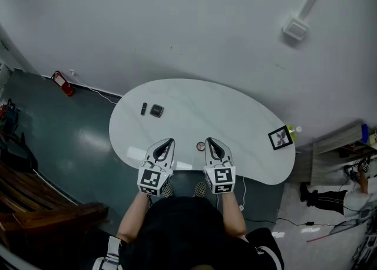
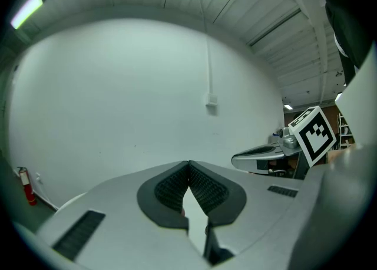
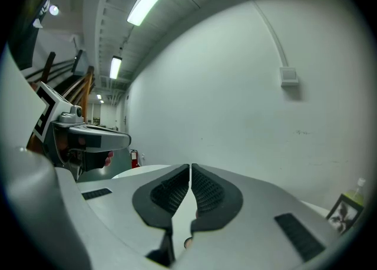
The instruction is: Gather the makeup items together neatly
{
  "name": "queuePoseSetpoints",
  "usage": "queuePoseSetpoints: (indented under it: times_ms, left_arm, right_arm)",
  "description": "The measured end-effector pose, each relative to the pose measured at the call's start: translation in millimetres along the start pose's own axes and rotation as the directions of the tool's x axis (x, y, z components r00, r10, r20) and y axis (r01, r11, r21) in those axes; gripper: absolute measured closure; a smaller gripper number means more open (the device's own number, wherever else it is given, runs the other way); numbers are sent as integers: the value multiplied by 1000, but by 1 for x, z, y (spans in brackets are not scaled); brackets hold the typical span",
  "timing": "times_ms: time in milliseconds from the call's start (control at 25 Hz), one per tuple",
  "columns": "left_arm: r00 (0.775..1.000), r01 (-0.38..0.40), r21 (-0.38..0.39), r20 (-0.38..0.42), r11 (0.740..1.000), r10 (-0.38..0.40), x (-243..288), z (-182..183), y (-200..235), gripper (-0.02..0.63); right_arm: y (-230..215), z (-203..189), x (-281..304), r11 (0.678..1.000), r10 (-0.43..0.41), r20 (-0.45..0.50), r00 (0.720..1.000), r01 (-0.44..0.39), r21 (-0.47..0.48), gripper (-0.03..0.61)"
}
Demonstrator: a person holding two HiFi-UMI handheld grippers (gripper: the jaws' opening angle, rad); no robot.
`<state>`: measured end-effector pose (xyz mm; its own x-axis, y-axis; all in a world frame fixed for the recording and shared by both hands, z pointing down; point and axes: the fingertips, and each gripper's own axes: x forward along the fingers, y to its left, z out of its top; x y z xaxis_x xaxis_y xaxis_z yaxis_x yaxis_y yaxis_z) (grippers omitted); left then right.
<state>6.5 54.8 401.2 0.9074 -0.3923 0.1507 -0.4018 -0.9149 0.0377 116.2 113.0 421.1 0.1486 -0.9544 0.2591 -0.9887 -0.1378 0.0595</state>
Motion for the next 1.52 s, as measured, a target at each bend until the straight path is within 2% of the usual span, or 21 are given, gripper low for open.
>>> queuePoseSetpoints:
  times_ms: [360,880,1200,1520]
  left_arm:
    - [999,-51,-14,-6,999,51,-23,-7,32,597]
    - [990,-143,-22,1,989,143,-96,-21,111,597]
    - [975,-223,-45,-15,974,223,-131,-26,157,597]
    - [955,-296,-82,-28,952,295,-130,-36,197,597]
  right_arm:
    - [30,6,14,999,43,-11,999,-43,-6,540]
    - [134,17,51,990,136,0,991,-136,-26,540]
    - [191,34,83,972,227,-4,974,-227,-60,540]
    - [211,38,129,952,300,-39,953,-302,-49,540]
